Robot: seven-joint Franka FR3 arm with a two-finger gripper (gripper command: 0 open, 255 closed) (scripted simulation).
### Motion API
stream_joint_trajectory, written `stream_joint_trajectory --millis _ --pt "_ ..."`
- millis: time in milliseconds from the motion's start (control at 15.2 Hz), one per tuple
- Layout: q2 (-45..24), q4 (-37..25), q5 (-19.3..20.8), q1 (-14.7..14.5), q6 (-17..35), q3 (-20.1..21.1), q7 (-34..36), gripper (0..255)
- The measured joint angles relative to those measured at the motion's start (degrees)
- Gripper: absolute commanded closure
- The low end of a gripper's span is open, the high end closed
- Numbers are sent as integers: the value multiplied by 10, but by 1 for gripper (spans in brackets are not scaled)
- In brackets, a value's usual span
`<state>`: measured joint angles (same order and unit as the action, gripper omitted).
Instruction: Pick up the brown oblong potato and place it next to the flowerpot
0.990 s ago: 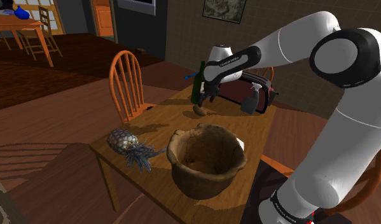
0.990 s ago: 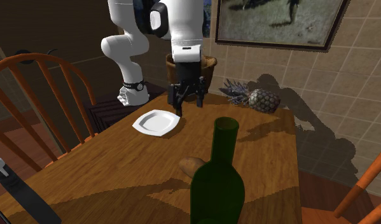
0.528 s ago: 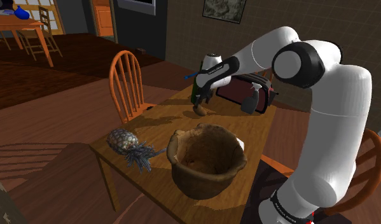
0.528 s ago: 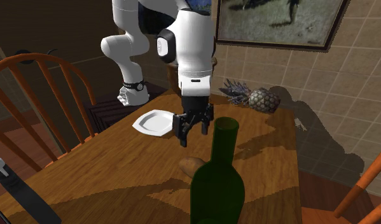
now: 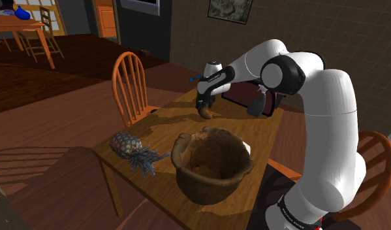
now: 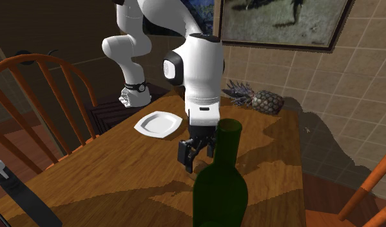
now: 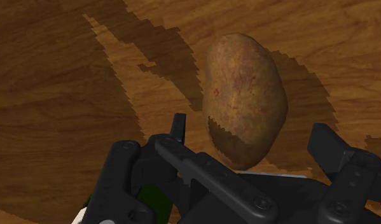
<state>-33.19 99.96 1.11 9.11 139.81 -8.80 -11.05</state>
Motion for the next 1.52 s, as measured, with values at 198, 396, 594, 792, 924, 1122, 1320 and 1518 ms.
stream_joint_trajectory --millis 198,396,594,792,924,1122,1320,1518 --pt "-21 -7 -2 4 14 2 -2 0" --pt "-28 -6 -3 4 22 2 -2 0" --pt "-28 -6 -3 4 23 2 -2 0" --pt "-28 -6 -3 4 23 2 -2 255" --pt "-28 -6 -3 4 23 2 -2 255" --pt "-28 -6 -3 4 23 2 -2 255" --pt "-28 -6 -3 4 23 2 -2 255" --pt "-22 -6 -2 4 17 2 -2 255"
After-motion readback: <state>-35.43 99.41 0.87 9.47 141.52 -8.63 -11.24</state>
